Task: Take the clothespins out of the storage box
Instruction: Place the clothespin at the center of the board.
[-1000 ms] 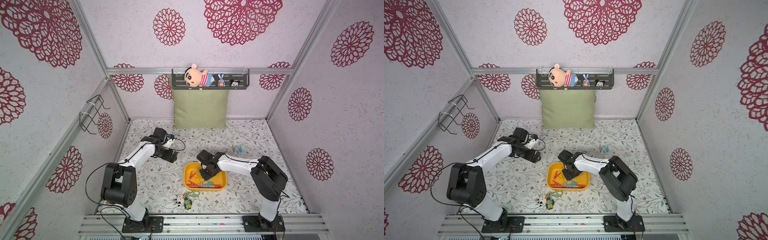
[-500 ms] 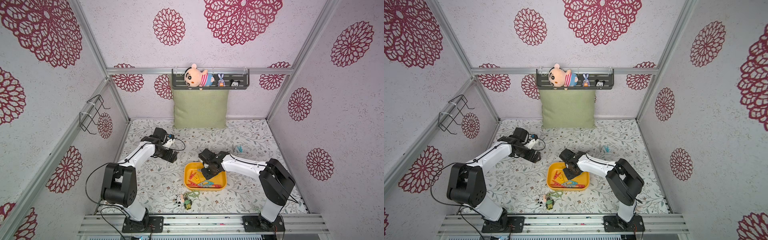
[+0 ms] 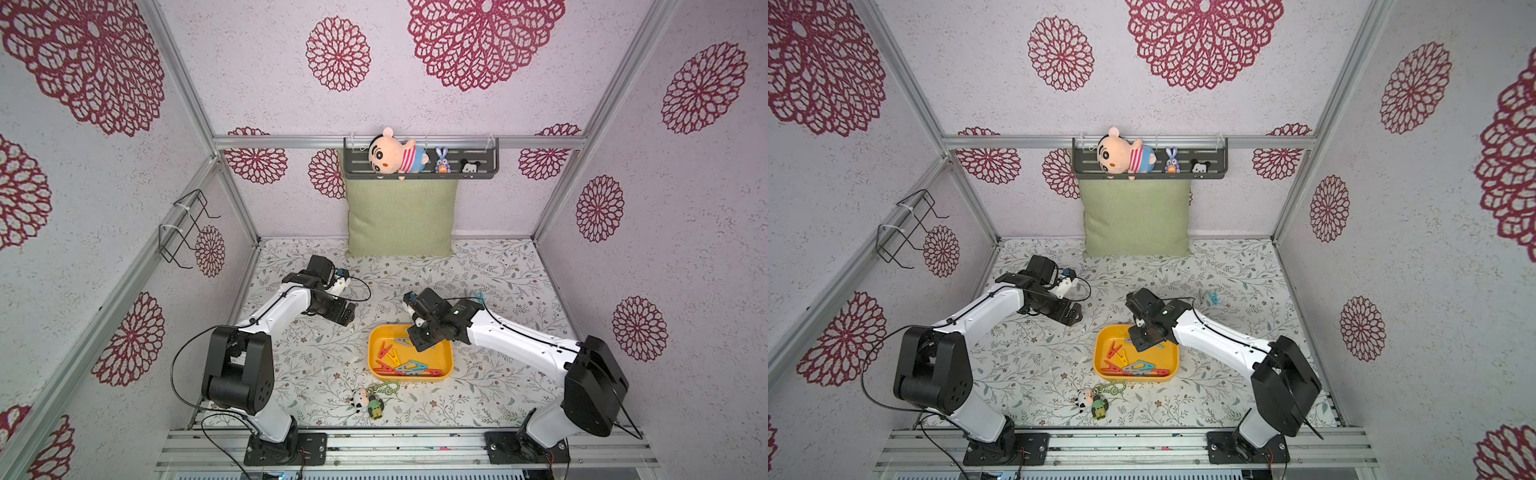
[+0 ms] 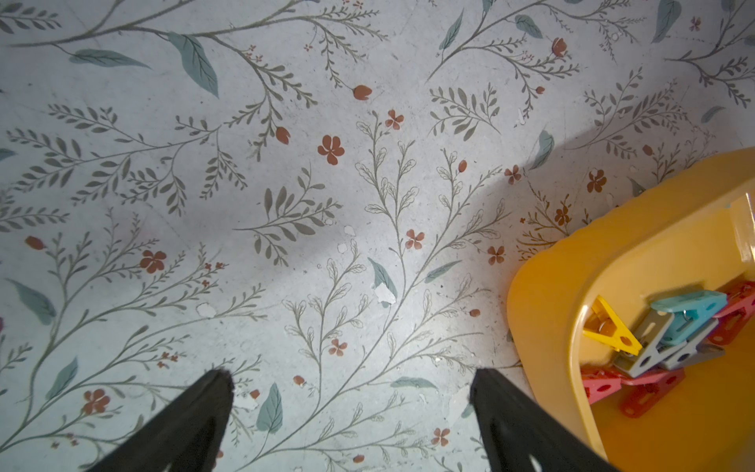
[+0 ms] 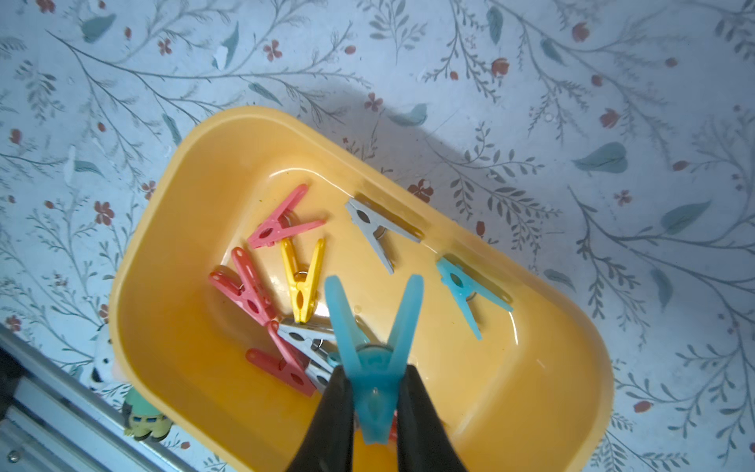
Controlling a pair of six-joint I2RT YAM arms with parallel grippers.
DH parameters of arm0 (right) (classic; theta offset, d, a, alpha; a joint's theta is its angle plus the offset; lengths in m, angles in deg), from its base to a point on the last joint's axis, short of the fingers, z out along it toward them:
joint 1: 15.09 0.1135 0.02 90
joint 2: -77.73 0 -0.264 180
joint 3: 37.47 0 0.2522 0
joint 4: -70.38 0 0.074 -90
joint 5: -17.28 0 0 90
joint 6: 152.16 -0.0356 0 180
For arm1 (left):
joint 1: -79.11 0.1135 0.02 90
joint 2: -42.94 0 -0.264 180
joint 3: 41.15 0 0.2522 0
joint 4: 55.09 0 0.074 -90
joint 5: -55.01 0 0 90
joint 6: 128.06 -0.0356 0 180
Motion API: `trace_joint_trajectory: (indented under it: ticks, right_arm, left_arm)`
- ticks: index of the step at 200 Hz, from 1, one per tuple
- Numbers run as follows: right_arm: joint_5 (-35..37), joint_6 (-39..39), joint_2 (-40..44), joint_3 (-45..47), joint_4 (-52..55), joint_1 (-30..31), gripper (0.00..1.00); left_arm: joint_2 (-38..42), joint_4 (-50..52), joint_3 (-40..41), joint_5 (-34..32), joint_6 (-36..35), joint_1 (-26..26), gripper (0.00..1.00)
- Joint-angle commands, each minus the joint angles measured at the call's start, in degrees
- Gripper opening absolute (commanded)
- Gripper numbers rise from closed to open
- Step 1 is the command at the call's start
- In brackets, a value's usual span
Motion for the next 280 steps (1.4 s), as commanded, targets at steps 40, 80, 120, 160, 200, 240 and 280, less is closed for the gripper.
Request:
trace_joint_trajectory:
  ticks: [40, 80, 120, 160, 200, 240, 280]
  right_arm:
    - [1.65, -1.48, 6.44, 0.55, 4.34, -9.03, 0.17]
    - [2.33, 0.78, 7.64, 2.75, 5.84, -19.56, 0.17]
    - [5.03, 3.81, 4.22, 2.43, 4.02, -31.92, 0.17]
    - [3.58, 8.21, -4.18, -2.26, 1.47, -40.87, 0.17]
    - [3.39, 14.34, -14.57, -9.14, 2.54, -45.23, 0.17]
    - [3.49, 17.7, -22.04, -14.94, 3.38, -47.07, 0.18]
    - [3.1, 19.41, -27.55, -18.61, 3.09, -48.27, 0.2]
  left_arm:
    - [-0.62, -0.46, -0.2, -0.2, 0.1, -0.31, 0.99]
    - [-0.27, -0.5, -0.11, -0.3, 0.02, -0.28, 0.99]
    - [-0.4, -0.47, -0.19, -0.11, 0.02, -0.43, 0.99]
    - [-0.01, -0.46, -0.21, -0.12, 0.02, -0.43, 0.99]
    - [0.34, -0.29, -0.2, 0.27, 0.1, -0.38, 0.99]
    - [0.35, -0.31, -0.2, 0.39, 0.1, -0.52, 0.99]
    - [0.43, -0.34, -0.15, 0.44, 0.1, -0.61, 0.99]
